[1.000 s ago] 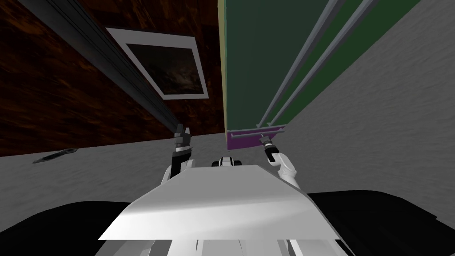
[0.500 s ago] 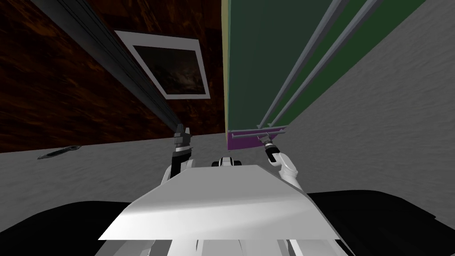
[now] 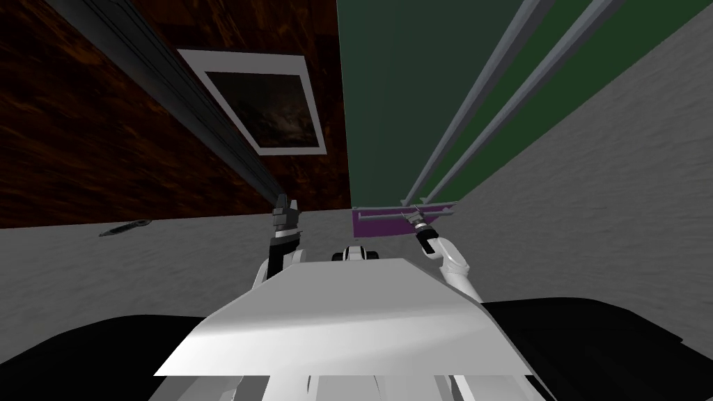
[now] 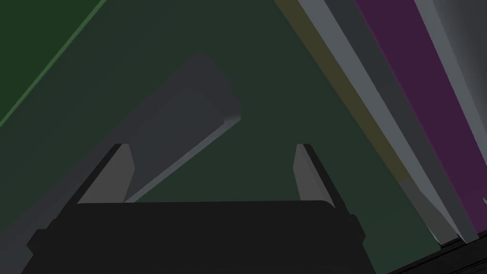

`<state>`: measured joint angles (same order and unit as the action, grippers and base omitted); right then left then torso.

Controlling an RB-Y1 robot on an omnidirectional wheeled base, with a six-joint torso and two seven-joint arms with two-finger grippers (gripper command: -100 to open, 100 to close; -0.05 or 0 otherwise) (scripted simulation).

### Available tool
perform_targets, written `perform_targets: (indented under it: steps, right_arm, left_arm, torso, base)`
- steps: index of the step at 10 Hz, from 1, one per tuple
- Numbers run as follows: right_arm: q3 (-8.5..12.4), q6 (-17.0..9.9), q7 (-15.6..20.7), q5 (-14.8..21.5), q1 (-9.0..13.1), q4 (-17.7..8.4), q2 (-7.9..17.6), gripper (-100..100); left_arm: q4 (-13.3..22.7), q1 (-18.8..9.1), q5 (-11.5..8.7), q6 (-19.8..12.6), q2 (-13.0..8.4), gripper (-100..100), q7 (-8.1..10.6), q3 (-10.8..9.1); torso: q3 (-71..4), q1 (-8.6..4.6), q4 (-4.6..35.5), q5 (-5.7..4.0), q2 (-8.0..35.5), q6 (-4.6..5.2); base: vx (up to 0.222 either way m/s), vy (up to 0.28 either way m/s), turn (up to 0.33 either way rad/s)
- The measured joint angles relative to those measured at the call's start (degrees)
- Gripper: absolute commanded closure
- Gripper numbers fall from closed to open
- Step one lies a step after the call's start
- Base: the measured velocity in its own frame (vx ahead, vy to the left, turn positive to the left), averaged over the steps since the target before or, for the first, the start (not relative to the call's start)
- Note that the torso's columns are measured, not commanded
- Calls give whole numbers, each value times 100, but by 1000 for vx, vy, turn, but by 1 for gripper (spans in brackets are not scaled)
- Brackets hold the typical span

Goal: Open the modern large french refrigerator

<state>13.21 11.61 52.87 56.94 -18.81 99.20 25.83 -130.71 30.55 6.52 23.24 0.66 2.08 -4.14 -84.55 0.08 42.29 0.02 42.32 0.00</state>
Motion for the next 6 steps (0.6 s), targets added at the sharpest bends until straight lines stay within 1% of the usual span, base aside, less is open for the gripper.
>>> perform_targets:
  steps: [3, 4, 5, 6]
  right_arm:
    - [-104, 198, -50, -6, 2, -2, 177, -100]
    - [-121, 237, -68, -11, 6, -7, 217, -100]
    - [-122, 245, -70, -11, 8, -9, 222, -100]
    - [-54, 239, -87, -40, 46, -94, 253, -100]
  left_arm:
    - [0, 0, 0, 0, 0, 0, 0, 0]
    - [0, 0, 0, 0, 0, 0, 0, 0]
    - [0, 0, 0, 0, 1, 0, 0, 1]
    - [0, -1, 0, 0, 2, 0, 0, 2]
  torso:
    - [-8, -11, -3, -3, -14, -5]
    - [-6, 4, -3, 0, -9, -5]
    - [2, 28, 1, 7, 3, -2]
    - [1, 31, 1, 9, 0, -6]
  base:
    - [75, -175, 90]
    - [16, -60, 2]
    - [23, -2, 207]
    - [35, 16, 186]
